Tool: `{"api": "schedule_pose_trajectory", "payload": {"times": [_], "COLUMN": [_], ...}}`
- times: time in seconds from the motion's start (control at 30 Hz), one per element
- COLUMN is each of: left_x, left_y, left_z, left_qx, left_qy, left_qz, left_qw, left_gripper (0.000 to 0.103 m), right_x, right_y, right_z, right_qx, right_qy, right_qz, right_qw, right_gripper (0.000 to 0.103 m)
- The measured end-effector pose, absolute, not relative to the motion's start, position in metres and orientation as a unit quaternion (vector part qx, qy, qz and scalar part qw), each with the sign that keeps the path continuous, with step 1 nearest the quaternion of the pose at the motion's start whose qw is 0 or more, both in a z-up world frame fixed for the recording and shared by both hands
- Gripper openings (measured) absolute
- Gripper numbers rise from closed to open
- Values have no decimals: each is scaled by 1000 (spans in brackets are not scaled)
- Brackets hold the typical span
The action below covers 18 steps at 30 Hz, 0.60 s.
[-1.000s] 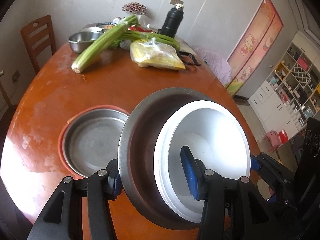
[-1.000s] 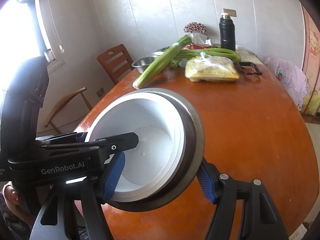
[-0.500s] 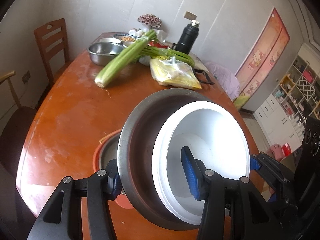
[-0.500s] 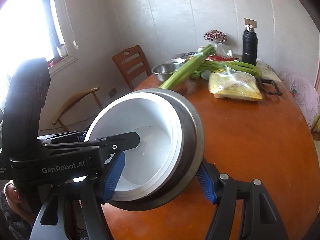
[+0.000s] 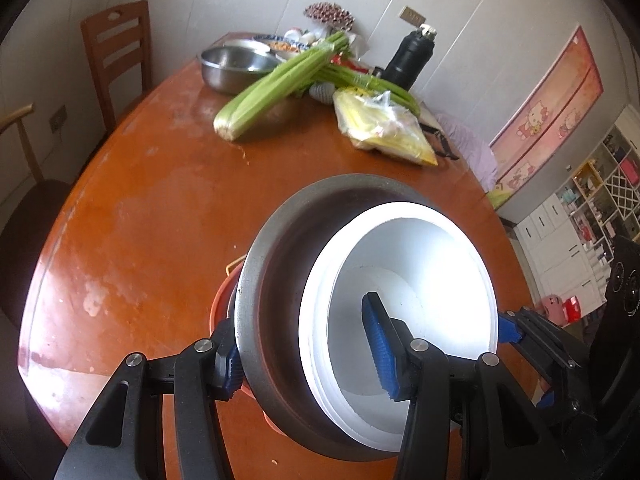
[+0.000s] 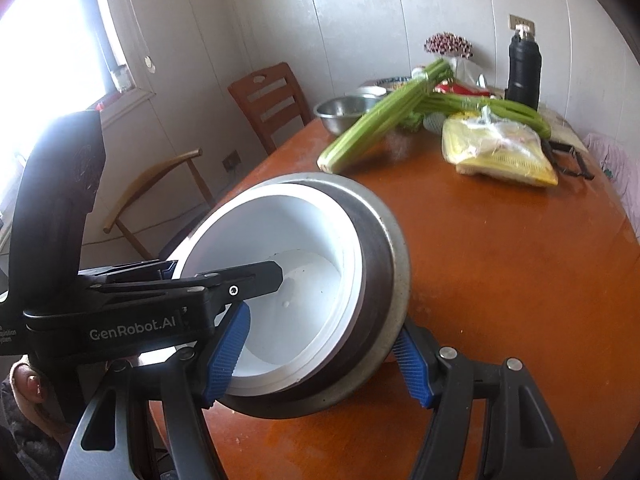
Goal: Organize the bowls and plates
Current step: 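Lift the steel bowl stack with the left tool over the steel tray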
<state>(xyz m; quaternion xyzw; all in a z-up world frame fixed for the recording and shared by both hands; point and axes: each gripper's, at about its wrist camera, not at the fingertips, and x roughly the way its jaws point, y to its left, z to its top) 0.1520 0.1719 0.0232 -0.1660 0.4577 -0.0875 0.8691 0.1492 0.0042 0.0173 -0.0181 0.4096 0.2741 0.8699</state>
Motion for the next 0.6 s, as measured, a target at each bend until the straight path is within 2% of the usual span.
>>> {"api": "schedule_pose_trajectory", "payload": {"times": [0.6], "left_x": [164], "left_y": [172], "left_z": [-8], "left_qx": [-170], "left_qy": [485], "left_qz": [-79], "left_qw": [854], "left_gripper": [52], "right_x": [162], "right_y": [9], "right_z": [-11], "right_qx": [-22], "right_qy": [439], "right_qz": [273], "right_qw": [855], "right_gripper": [69]}}
